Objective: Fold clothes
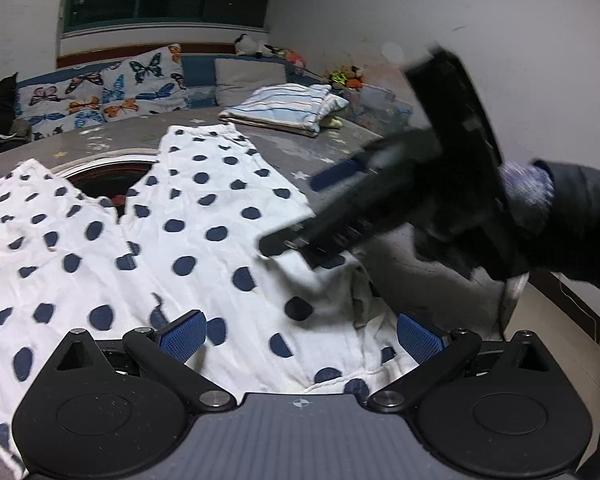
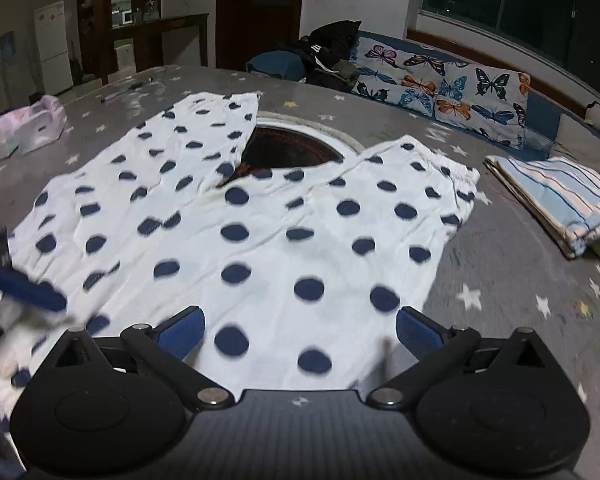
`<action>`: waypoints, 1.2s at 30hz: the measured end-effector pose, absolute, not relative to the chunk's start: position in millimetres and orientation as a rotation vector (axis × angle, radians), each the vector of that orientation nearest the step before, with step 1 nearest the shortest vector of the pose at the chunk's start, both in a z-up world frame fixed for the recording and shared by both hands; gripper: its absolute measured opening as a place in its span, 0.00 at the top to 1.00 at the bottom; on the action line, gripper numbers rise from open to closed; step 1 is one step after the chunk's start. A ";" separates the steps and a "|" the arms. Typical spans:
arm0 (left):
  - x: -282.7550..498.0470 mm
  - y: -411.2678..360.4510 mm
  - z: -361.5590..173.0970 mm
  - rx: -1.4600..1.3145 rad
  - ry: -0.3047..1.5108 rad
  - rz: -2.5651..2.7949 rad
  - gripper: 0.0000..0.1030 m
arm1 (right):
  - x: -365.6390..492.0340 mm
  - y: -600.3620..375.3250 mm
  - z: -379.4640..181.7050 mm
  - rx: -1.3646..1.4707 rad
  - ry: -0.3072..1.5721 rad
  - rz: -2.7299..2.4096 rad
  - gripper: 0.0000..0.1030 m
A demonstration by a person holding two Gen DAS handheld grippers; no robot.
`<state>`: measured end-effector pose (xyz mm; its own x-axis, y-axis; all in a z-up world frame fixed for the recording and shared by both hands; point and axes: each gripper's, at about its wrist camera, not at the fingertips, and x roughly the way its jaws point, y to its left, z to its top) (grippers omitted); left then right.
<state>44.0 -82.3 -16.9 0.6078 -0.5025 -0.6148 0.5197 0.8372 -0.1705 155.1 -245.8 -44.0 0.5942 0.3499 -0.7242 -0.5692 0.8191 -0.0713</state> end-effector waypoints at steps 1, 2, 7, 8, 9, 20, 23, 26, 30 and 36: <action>43.3 -79.9 -16.7 0.022 0.702 -0.581 0.00 | 151.4 -247.1 -45.4 -0.315 0.766 0.536 0.00; 42.8 -77.6 -16.8 0.017 0.703 -0.570 0.00 | 147.8 -248.5 -46.8 -0.318 0.767 0.528 0.00; 39.6 -64.7 -16.4 -0.006 0.708 -0.519 0.00 | 133.3 -256.7 -56.5 -0.340 0.776 0.479 0.00; 39.3 -61.4 -16.3 -0.011 0.707 -0.507 0.00 | 131.0 -259.5 -57.0 -0.330 0.776 0.475 0.00; 39.1 -58.0 -16.2 -0.015 0.707 -0.496 0.00 | 128.7 -262.3 -57.4 -0.321 0.776 0.470 0.00; 43.8 1.7 -10.9 -0.082 0.653 -0.193 0.00 | 105.2 -263.0 -46.1 -0.296 0.714 0.448 0.00; 45.1 22.4 -13.6 -0.088 0.648 -0.076 0.00 | 97.5 -257.4 -43.9 -0.303 0.694 0.462 0.00; 45.0 36.9 -17.3 -0.091 0.659 -0.011 0.00 | 88.0 -250.6 -42.7 -0.325 0.671 0.478 0.00; 40.4 48.4 -24.7 -0.089 0.679 0.033 0.00 | 73.5 -241.1 -40.6 -0.337 0.651 0.529 0.00; 33.2 56.3 -35.0 -0.051 0.699 0.096 0.00 | 57.2 -231.0 -53.7 -0.405 0.670 0.558 0.00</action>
